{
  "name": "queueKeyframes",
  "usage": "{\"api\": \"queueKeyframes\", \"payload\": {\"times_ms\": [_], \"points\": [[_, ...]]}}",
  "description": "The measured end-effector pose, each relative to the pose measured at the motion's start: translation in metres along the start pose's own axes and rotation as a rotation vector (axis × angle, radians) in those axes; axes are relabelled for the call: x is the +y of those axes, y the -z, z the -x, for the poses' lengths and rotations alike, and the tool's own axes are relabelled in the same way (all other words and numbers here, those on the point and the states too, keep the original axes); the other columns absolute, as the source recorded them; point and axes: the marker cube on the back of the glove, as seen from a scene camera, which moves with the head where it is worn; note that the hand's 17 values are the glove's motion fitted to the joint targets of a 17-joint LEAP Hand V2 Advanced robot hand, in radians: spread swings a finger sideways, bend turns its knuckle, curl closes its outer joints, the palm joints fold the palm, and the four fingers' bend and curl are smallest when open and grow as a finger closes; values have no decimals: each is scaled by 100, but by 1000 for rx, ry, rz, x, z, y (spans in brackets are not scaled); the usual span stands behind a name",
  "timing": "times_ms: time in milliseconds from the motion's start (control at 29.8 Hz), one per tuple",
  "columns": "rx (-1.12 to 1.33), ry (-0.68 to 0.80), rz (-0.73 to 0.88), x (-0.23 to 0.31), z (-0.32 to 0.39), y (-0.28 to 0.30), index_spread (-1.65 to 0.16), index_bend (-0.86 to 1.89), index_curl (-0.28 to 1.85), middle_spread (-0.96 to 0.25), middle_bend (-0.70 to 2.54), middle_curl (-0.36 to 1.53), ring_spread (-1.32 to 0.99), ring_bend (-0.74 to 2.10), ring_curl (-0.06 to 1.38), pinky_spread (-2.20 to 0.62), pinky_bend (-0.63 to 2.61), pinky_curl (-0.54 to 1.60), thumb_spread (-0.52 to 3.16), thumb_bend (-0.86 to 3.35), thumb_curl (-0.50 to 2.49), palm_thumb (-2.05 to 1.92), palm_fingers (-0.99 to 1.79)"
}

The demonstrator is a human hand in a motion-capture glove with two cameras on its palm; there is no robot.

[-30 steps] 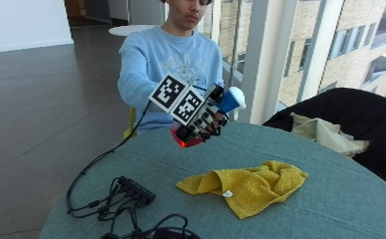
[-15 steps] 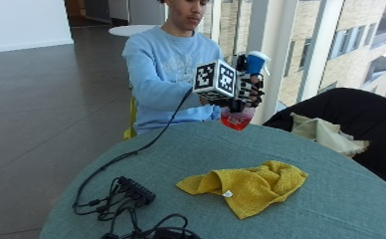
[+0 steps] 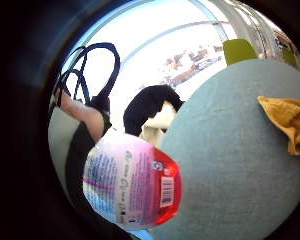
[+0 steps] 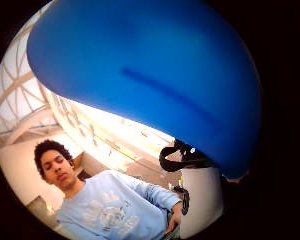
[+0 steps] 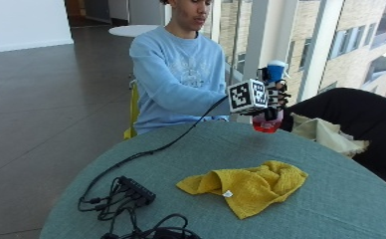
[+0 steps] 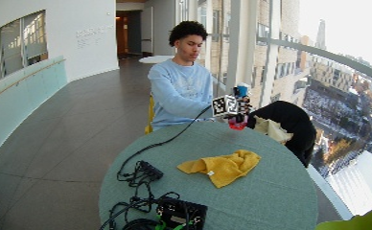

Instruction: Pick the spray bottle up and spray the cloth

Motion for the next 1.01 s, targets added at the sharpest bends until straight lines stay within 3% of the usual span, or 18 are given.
{"api": "queueKeyframes", "payload": {"times_ms": [370, 639, 807, 1008], "points": [[-22, -23, -18, 0, -25, -25, -19, 12, 34, -9, 45, 48, -6, 62, 40, 0, 31, 37, 84, -3, 61, 85, 117], [-20, -42, 77, 10, -28, -26, -22, 10, 32, -8, 45, 48, -7, 61, 40, 0, 30, 37, 89, -3, 59, 83, 111], [71, -42, 111, 26, -28, 0, -26, 5, 30, -9, 40, 47, -8, 54, 40, 4, 32, 39, 98, -3, 56, 79, 82], [243, -74, 171, 49, -23, 61, -29, 6, 25, -9, 38, 45, -8, 51, 38, 8, 33, 38, 104, -3, 53, 77, 77]]}}
